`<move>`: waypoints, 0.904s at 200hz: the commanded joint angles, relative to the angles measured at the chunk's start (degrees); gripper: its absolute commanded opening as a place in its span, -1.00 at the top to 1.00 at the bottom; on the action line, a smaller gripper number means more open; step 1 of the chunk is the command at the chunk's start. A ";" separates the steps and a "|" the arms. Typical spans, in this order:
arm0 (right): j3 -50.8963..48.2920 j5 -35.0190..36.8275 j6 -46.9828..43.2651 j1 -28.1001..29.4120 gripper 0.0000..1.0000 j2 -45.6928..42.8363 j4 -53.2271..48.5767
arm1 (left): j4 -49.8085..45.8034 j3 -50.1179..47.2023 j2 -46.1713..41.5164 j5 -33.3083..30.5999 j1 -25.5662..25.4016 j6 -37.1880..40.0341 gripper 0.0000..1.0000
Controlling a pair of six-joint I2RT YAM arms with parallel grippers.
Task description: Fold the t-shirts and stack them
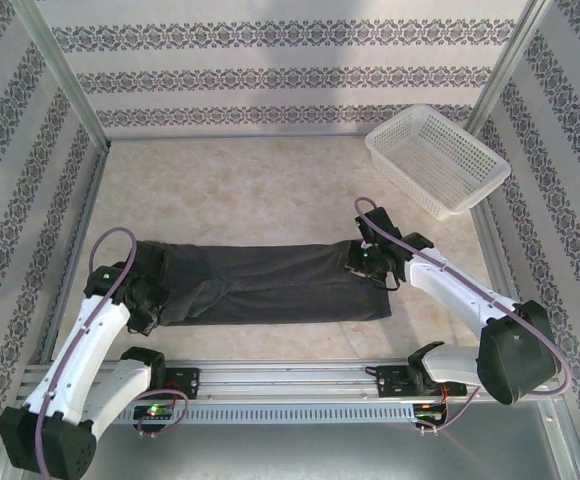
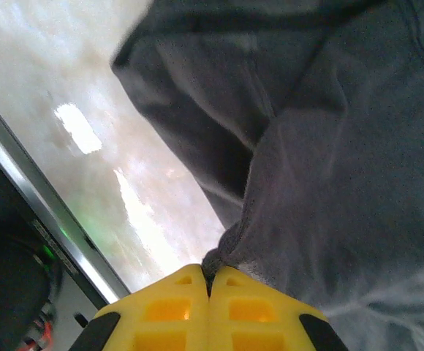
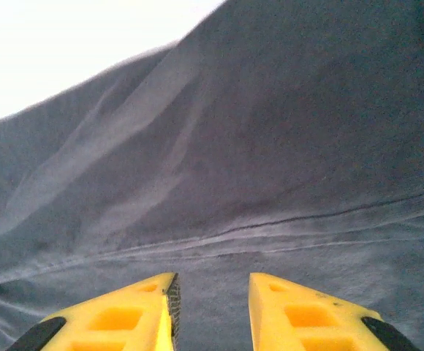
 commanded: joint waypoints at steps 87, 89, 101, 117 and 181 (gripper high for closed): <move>-2.42 -4.86 -2.52 -0.40 0.42 -2.64 1.05 | 29.19 -3.10 20.26 -10.94 9.87 22.42 0.72; -2.50 -4.86 -2.34 -0.66 0.42 -2.70 0.95 | 28.54 -2.78 20.82 -11.26 9.88 22.14 0.64; -2.85 -4.16 -1.39 -2.51 0.43 -2.97 0.33 | 22.54 0.04 24.09 -12.70 10.51 20.11 0.13; -3.06 -3.74 -0.04 -4.53 0.44 -2.46 0.96 | 15.72 4.70 24.60 -13.81 10.68 17.76 -0.12; 4.23 -1.41 2.93 -6.13 0.60 14.50 3.23 | 29.41 10.74 31.47 7.15 9.02 13.89 0.10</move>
